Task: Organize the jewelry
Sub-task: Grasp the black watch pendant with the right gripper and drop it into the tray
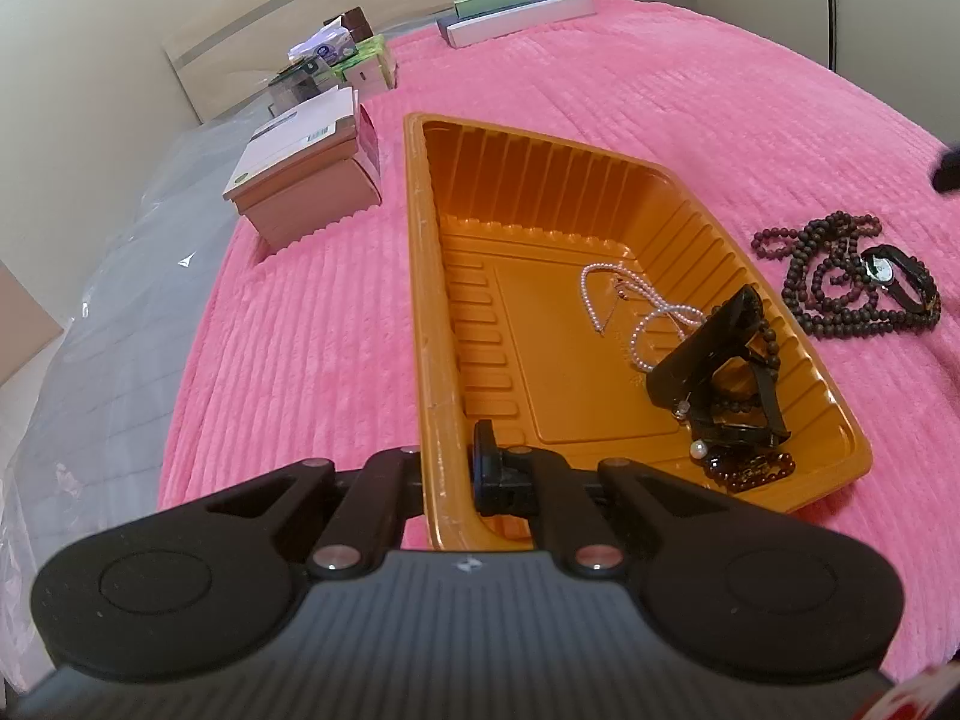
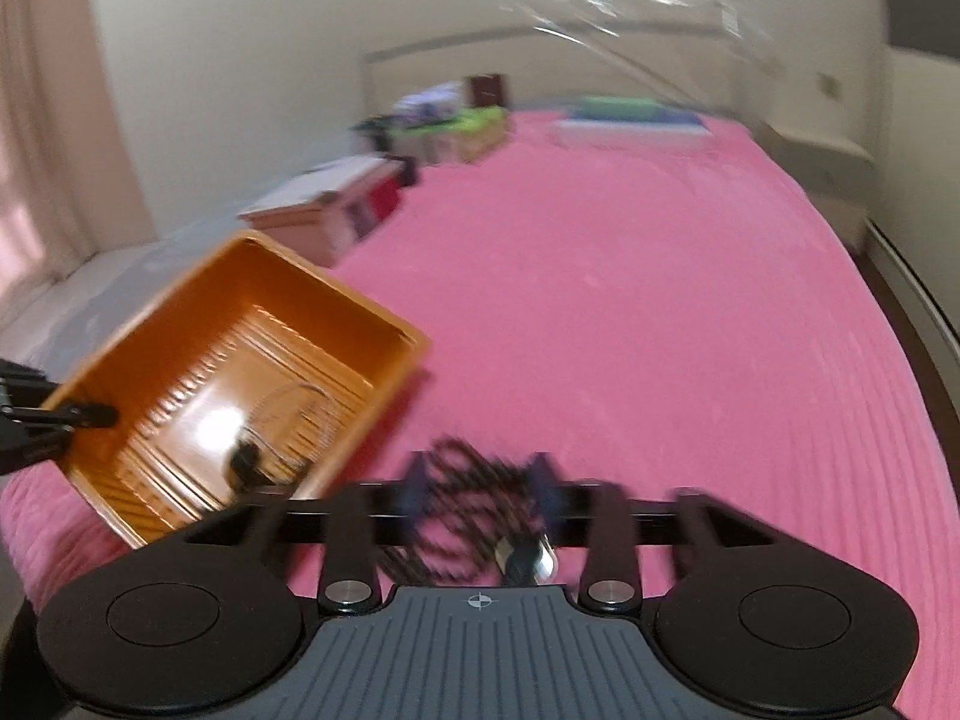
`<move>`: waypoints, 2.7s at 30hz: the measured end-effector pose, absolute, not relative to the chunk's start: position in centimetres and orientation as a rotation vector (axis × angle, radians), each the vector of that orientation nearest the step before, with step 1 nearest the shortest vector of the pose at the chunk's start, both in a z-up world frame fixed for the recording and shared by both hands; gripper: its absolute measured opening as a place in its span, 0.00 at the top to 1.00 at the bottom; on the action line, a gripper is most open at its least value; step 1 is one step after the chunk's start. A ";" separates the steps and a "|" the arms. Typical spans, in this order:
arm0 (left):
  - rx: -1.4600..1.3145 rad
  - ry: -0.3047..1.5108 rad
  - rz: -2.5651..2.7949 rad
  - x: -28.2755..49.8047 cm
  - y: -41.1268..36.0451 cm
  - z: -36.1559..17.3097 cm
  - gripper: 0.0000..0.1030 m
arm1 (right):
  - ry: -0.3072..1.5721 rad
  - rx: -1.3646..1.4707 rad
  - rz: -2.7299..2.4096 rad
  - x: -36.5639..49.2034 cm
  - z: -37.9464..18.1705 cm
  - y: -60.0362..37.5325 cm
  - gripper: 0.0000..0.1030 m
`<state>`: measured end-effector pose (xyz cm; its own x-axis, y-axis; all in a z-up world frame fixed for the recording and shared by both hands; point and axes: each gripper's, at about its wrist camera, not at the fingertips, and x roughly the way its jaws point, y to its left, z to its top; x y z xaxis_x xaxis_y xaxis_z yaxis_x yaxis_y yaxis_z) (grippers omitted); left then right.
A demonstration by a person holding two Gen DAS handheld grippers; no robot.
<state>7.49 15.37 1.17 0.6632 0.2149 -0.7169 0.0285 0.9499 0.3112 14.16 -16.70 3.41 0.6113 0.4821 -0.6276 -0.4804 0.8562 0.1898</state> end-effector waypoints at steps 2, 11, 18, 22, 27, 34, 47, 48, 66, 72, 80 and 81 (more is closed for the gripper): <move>0.310 0.842 0.107 7.5 15.4 1.2 0.96 | 0.747 0.031 0.514 13.3 2.3 -18.2 0.52; 0.315 0.845 0.112 7.4 15.3 1.3 0.97 | 0.796 0.046 0.395 10.0 -1.5 -21.3 0.52; 0.322 0.847 0.114 7.5 15.2 1.4 0.97 | 0.762 0.021 0.443 10.3 -1.7 -18.5 0.52; 0.325 0.848 0.114 7.5 15.1 1.4 0.97 | 0.759 0.000 0.454 11.4 -2.2 -16.9 0.52; 0.326 0.848 0.114 7.5 15.1 1.5 0.97 | 0.769 -0.020 0.449 12.4 -2.7 -15.6 0.53; 0.323 0.849 0.114 7.5 15.1 1.5 0.97 | 0.798 -0.037 0.416 13.2 -3.2 -15.3 0.84; 0.319 0.848 0.113 7.6 15.1 1.4 0.97 | 0.726 -0.046 0.423 11.8 1.7 -17.0 0.85; 0.319 0.848 0.113 7.6 15.1 1.4 0.96 | 0.722 -0.049 0.432 11.7 2.1 -16.8 0.85; 0.310 0.845 0.109 7.5 14.9 1.4 0.96 | 0.729 0.006 0.847 11.1 5.5 -3.8 0.85; 0.306 0.841 0.105 7.5 15.2 1.3 0.96 | 0.788 0.010 0.900 11.7 3.7 -0.7 0.85; 0.296 0.843 0.104 7.4 15.5 1.1 0.97 | 0.792 0.140 0.866 13.2 2.8 -2.5 0.65; 0.295 0.843 0.104 7.4 15.5 1.1 0.97 | 0.782 0.155 0.843 13.4 2.9 -3.4 0.62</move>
<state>7.42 15.51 1.12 0.6631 0.2070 -0.7193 0.0253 0.9543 0.2979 13.36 -3.38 2.92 0.4101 0.7202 -0.5595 -0.6123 0.6721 0.4164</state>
